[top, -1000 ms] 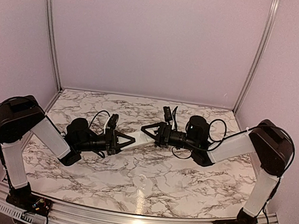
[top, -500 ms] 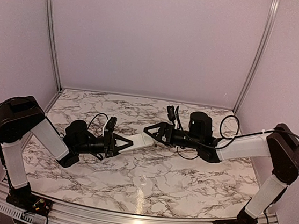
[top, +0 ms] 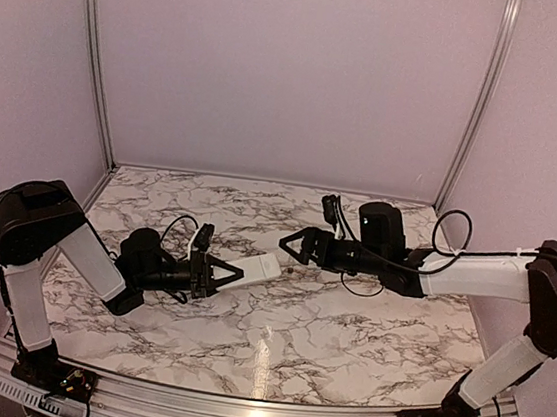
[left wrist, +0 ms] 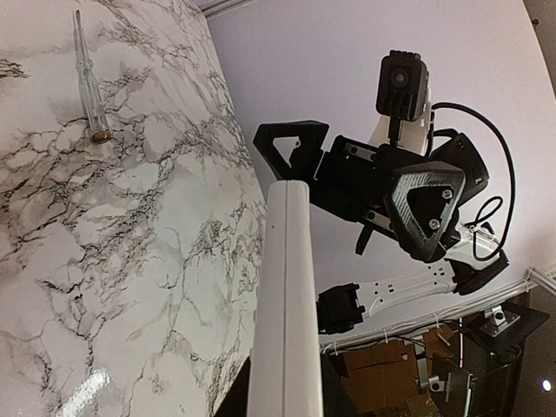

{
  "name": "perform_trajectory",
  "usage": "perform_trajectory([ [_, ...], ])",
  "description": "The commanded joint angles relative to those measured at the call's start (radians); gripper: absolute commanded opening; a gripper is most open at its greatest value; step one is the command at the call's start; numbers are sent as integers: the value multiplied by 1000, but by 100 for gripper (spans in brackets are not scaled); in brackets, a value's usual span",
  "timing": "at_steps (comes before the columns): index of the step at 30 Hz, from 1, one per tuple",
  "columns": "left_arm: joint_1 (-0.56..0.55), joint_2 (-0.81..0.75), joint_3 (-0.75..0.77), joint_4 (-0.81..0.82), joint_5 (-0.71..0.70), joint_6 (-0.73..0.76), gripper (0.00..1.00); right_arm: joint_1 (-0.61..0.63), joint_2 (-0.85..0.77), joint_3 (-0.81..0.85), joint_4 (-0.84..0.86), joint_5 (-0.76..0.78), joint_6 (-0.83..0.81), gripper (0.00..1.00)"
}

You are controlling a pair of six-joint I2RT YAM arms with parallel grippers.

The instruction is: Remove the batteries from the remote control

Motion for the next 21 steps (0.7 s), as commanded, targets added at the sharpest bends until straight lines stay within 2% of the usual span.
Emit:
perform_trajectory([
  [1,4,14,-33,393,-14,28,0,11,-77,53,-171,142,-58,98],
  [13,3,35,-84,394,-42,-65,0,102,-203,92,-478,449,-97,99],
  [21,-30,-46,-126,310,-60,-91,0,199,-242,69,-513,439,-56,97],
])
